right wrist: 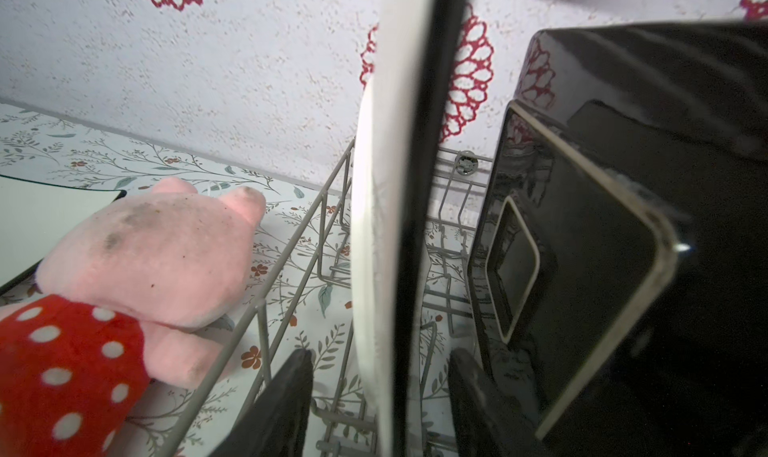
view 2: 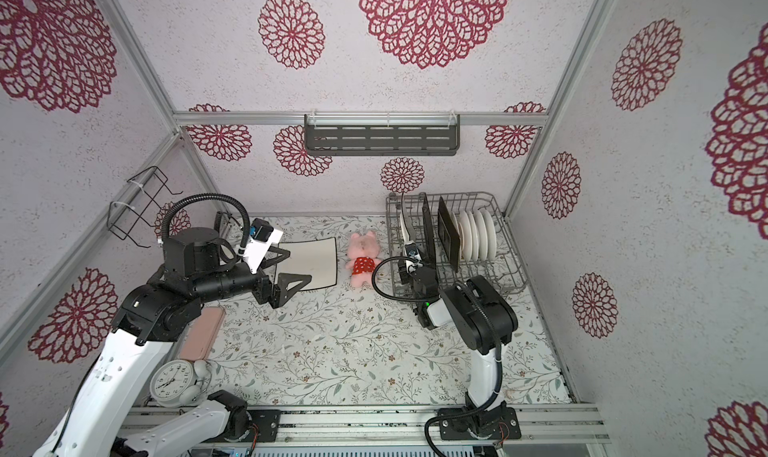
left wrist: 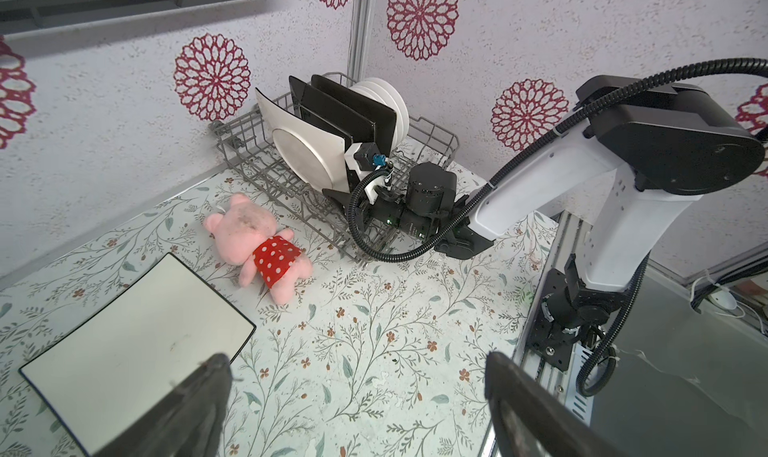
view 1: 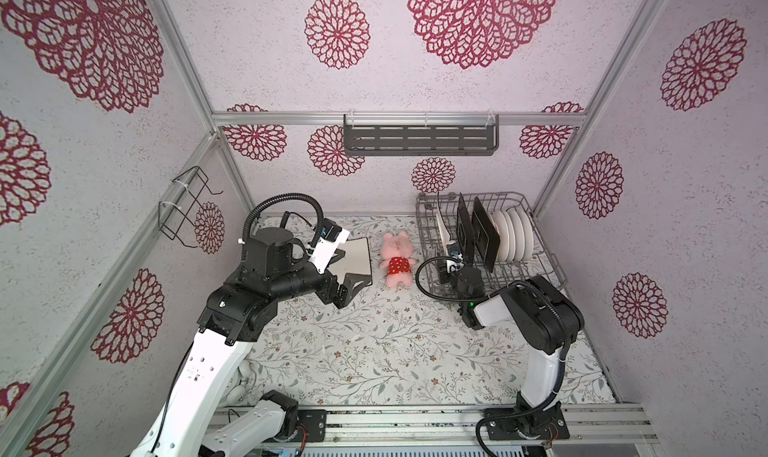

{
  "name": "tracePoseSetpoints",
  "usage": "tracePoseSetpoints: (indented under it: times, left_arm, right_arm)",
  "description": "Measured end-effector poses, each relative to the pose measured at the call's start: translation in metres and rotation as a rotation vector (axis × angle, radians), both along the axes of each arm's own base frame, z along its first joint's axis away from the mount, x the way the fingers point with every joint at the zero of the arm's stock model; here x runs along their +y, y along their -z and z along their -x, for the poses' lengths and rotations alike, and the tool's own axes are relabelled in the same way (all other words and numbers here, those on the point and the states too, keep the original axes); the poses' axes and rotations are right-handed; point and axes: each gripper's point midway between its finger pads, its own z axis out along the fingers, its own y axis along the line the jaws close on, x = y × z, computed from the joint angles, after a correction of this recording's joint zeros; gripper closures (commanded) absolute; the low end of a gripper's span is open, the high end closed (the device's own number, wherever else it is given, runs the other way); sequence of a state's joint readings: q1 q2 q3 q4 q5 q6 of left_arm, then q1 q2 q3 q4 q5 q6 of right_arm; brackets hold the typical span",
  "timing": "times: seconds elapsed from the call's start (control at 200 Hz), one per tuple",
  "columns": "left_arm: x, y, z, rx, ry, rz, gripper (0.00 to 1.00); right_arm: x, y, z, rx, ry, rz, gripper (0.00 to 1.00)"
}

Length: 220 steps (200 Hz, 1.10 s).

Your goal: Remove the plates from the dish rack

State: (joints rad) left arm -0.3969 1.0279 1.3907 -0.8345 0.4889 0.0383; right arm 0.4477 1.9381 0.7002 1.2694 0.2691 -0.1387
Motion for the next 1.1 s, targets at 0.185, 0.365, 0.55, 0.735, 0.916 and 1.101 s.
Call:
tracePoseSetpoints:
  times: [0.185, 0.365, 0.55, 0.735, 0.916, 1.101]
  left_arm:
    - [-0.001, 0.004, -0.004, 0.003, 0.002, -0.018, 0.03]
    - [-0.001, 0.009, -0.007, 0.016, 0.001, -0.031, 0.03]
    - [-0.002, 0.012, -0.008, 0.020, 0.005, -0.040, 0.03]
    - [-0.004, 0.019, -0.014, 0.031, 0.010, -0.057, 0.02]
    - [-0.006, 0.027, -0.021, 0.050, 0.013, -0.075, 0.02]
    - [-0.006, 0.028, -0.022, 0.042, 0.012, -0.085, 0.02]
  right_arm:
    - [0.001, -0.006, 0.000, -0.035, -0.004, -0.014, 0.54]
    - [0.003, -0.009, 0.000, -0.048, -0.019, -0.017, 0.59]
    - [0.009, -0.011, -0.002, -0.050, -0.047, -0.012, 0.68]
    - [0.010, -0.011, -0.006, -0.045, -0.047, -0.003, 0.75]
    - [0.010, -0.013, -0.010, -0.045, -0.042, 0.004, 0.81]
    - [0.010, -0.013, -0.013, -0.050, -0.035, 0.023, 0.85]
